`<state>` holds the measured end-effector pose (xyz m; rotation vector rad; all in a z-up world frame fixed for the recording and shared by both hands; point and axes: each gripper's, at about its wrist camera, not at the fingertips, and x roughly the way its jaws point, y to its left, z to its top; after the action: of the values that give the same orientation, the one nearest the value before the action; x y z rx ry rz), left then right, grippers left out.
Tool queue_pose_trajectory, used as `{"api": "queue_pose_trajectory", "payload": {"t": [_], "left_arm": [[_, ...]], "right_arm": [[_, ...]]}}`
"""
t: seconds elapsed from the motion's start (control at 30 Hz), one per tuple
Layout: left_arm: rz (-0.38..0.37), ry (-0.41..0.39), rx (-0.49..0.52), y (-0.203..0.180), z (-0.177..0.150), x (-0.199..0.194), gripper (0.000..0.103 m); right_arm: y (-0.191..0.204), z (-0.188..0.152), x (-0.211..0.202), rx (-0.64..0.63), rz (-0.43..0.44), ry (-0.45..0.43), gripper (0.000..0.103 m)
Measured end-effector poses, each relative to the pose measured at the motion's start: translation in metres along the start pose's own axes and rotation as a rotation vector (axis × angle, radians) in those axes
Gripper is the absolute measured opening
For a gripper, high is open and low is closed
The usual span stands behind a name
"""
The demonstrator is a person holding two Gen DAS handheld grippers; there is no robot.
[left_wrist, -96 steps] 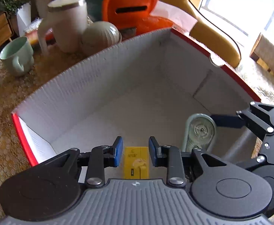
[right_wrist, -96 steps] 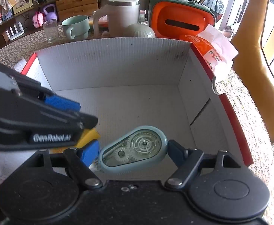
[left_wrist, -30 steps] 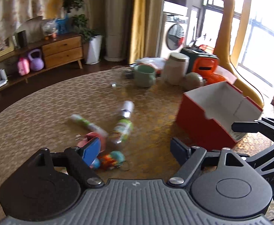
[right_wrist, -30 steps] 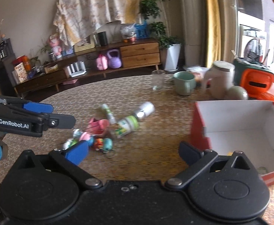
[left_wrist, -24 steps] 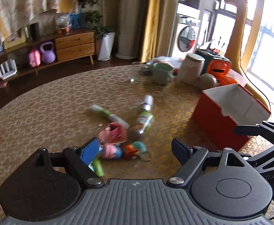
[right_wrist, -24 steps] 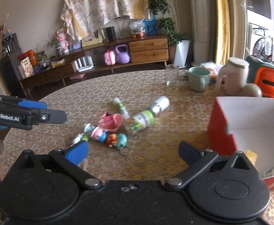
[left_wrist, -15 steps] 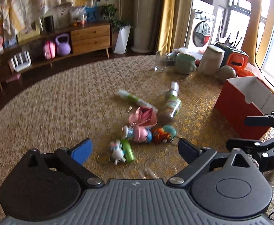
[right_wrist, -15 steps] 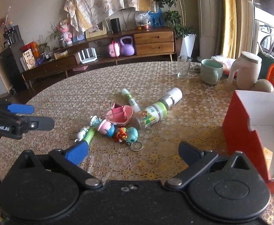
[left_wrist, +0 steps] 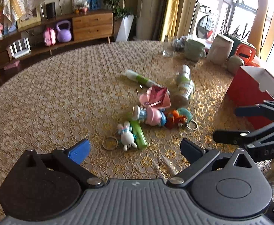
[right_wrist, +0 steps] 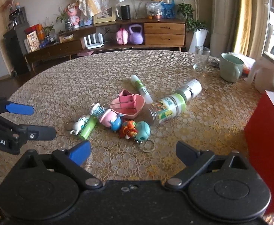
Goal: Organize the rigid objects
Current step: 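Grasp the white bunny keychain with the left tool while the right tool grasps the red figure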
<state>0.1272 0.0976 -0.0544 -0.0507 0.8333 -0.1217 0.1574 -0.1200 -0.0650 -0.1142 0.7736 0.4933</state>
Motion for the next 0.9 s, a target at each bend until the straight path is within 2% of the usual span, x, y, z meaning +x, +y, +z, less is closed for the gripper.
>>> {"api": "queue_pose_trajectory", "payload": {"t": [0.07, 0.13, 0.27, 0.4, 0.73, 0.8, 0.9], "left_arm": [[-0.036, 0.037, -0.038, 0.007, -0.002, 0.009, 0.103], [-0.053, 0.042, -0.076, 0.012, -0.005, 0.016, 0.103], [-0.016, 0.020, -0.090, 0.019, -0.008, 0.028, 0.103], [-0.003, 0.014, -0.101, 0.025, -0.010, 0.039, 0.103], [0.043, 0.000, -0.078, 0.031, -0.006, 0.058, 0.101], [0.044, 0.006, -0.081, 0.033, -0.006, 0.061, 0.087], [0.041, 0.024, -0.074, 0.033, -0.005, 0.066, 0.073]], "right_arm": [[0.002, 0.001, 0.008, -0.030, -0.004, 0.002, 0.096], [0.003, 0.003, 0.016, -0.054, -0.007, 0.009, 0.095], [0.001, 0.005, 0.031, -0.068, -0.004, 0.026, 0.092], [-0.001, 0.009, 0.036, -0.063, 0.018, 0.027, 0.084], [0.015, 0.011, 0.047, -0.182, 0.047, 0.031, 0.067], [0.017, 0.011, 0.051, -0.188, 0.051, 0.038, 0.062], [0.018, 0.011, 0.057, -0.194, 0.048, 0.055, 0.056]]}}
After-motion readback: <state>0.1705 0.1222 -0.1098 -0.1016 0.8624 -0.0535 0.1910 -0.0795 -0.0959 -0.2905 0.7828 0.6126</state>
